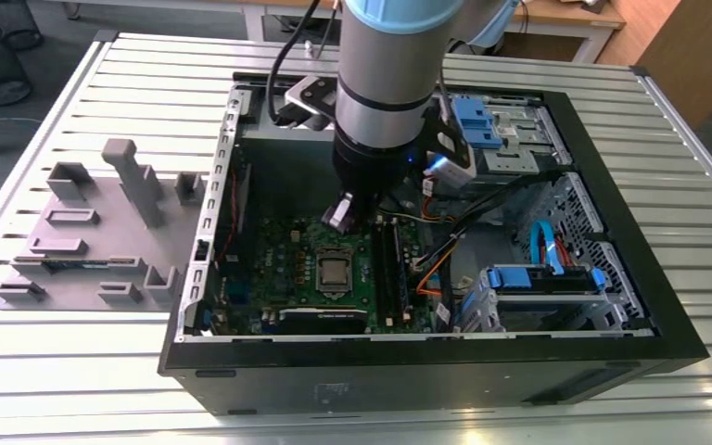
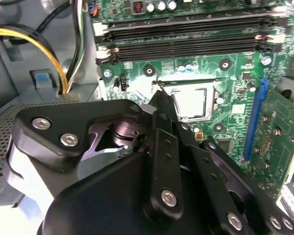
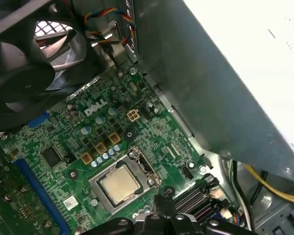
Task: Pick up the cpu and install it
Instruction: 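Install the first cpu locking lever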
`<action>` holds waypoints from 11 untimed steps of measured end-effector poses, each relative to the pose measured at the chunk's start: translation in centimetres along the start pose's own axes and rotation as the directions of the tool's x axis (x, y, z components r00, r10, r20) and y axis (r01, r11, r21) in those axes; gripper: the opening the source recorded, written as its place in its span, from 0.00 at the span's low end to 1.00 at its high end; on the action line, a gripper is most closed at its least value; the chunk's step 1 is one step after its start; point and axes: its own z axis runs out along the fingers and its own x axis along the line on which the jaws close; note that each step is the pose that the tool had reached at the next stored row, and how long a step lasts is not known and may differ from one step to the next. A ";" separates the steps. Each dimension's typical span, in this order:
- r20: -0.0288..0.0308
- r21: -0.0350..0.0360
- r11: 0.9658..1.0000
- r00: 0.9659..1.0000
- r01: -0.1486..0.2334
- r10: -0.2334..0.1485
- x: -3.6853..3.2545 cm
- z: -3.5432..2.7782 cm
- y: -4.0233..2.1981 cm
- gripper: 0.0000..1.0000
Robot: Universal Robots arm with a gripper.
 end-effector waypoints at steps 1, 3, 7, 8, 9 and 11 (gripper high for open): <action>-0.004 0.003 1.000 1.000 -0.002 0.002 0.01 0.01 -0.01 0.11; -0.004 0.003 1.000 1.000 -0.002 0.002 0.01 0.01 -0.01 0.11; -0.005 0.003 1.000 1.000 -0.002 0.002 0.02 0.03 -0.01 0.11; -0.004 0.004 1.000 1.000 -0.005 0.005 0.04 0.07 0.01 0.11; -0.004 0.004 1.000 1.000 -0.009 0.009 0.08 0.11 0.02 0.11; -0.004 0.004 1.000 1.000 -0.018 0.018 0.15 0.23 0.01 0.11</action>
